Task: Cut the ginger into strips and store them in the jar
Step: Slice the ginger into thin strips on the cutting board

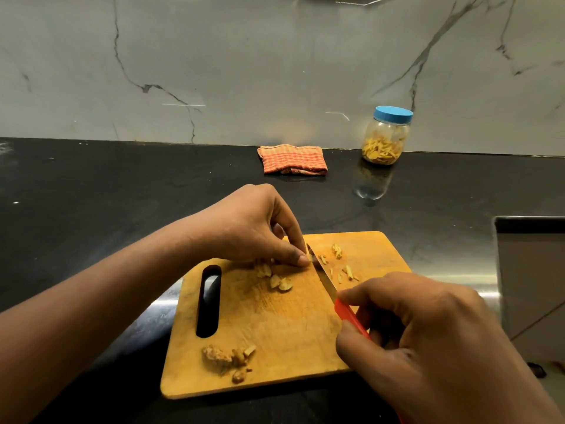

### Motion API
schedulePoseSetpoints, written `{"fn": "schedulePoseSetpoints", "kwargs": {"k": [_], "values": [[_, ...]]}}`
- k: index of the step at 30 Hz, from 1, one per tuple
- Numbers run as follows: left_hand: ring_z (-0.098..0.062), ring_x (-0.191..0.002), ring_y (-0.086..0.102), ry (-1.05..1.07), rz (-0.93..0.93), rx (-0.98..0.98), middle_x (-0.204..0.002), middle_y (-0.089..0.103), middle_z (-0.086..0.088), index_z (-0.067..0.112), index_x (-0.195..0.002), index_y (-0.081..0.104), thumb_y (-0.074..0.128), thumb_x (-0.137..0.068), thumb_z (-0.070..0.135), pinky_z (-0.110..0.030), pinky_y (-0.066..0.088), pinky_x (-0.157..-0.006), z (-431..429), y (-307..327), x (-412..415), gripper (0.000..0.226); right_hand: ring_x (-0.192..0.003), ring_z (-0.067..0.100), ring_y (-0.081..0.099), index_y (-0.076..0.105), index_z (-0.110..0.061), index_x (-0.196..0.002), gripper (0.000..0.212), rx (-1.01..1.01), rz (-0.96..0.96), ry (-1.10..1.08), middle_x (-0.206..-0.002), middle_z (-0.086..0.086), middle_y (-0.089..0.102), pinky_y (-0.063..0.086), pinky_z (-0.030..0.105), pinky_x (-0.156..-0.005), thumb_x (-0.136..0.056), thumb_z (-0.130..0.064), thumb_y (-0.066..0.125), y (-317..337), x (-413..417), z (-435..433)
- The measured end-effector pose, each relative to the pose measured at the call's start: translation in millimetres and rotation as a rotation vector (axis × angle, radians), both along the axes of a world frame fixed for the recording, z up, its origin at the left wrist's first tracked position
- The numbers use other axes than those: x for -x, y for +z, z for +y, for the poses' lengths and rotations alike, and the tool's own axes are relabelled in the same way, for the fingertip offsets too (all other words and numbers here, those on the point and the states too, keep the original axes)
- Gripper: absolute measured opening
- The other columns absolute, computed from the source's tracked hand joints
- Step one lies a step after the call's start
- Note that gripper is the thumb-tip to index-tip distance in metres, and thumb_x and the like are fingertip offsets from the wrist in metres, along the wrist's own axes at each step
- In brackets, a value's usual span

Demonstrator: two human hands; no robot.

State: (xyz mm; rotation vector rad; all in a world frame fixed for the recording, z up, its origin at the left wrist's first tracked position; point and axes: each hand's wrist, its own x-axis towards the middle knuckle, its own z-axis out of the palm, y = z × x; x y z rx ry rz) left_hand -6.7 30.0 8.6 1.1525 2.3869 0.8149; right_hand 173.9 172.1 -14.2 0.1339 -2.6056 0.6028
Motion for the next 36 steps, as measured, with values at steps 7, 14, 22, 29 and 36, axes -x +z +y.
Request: {"fn": "schedulePoseSetpoints", "kwargs": {"k": [7, 14, 22, 29, 36], "values": [[-0.004, -0.097, 0.064, -0.053, 0.035, -0.026, -0.092, 0.073, 0.021, 0.034, -0.083, 0.08, 0.081, -0.071, 0.043, -0.041, 0.056, -0.086, -3.0, -3.4, 1.2, 0.015, -0.043, -0.007, 0.048, 0.075, -0.029, -0.074, 0.032, -0.077, -0.047, 0.009, -0.054, -0.014, 0.058, 0.039, 0.003, -0.042, -0.065, -0.045, 0.05, 2.9, 4.2, -2.0], [-0.003, -0.098, 0.065, -0.009, 0.03, -0.084, -0.09, 0.074, 0.021, 0.033, -0.082, 0.081, 0.081, -0.07, 0.043, -0.039, 0.056, -0.089, -4.1, -9.5, 0.7, 0.016, -0.041, 0.006, 0.05, 0.075, -0.027, -0.071, 0.033, -0.151, -0.015, -0.01, -0.052, -0.009, 0.056, 0.046, 0.017, -0.035, -0.065, -0.044, 0.048, 5.8, 8.9, 0.8], [-0.004, -0.098, 0.066, 0.042, -0.046, -0.072, -0.09, 0.074, 0.02, 0.033, -0.082, 0.081, 0.077, -0.066, 0.049, -0.038, 0.056, -0.091, -1.8, -8.3, -1.2, 0.023, -0.039, 0.004, 0.047, 0.072, -0.028, -0.063, 0.029, -0.185, -0.02, 0.013, -0.049, -0.008, 0.051, 0.04, 0.009, -0.038, -0.065, -0.041, 0.047, 3.7, 16.2, 7.5], [-0.003, -0.099, 0.066, 0.05, -0.063, -0.043, -0.09, 0.074, 0.02, 0.033, -0.083, 0.081, 0.079, -0.071, 0.04, -0.037, 0.056, -0.093, -0.9, -7.1, -0.6, 0.014, -0.04, 0.007, 0.049, 0.073, -0.026, -0.064, 0.027, -0.141, -0.051, 0.069, -0.051, -0.005, 0.053, 0.044, 0.016, -0.037, -0.064, -0.042, 0.051, 8.4, 14.4, 13.9], [-0.002, -0.1, 0.065, 0.057, -0.063, -0.053, -0.091, 0.074, 0.019, 0.032, -0.083, 0.081, 0.081, -0.072, 0.038, -0.037, 0.055, -0.095, -1.6, -8.2, -1.0, 0.012, -0.038, 0.006, 0.047, 0.069, -0.028, -0.057, 0.023, -0.193, -0.066, 0.042, -0.049, -0.006, 0.05, 0.038, 0.012, -0.035, -0.063, -0.041, 0.051, 11.2, 12.7, 9.9]]}}
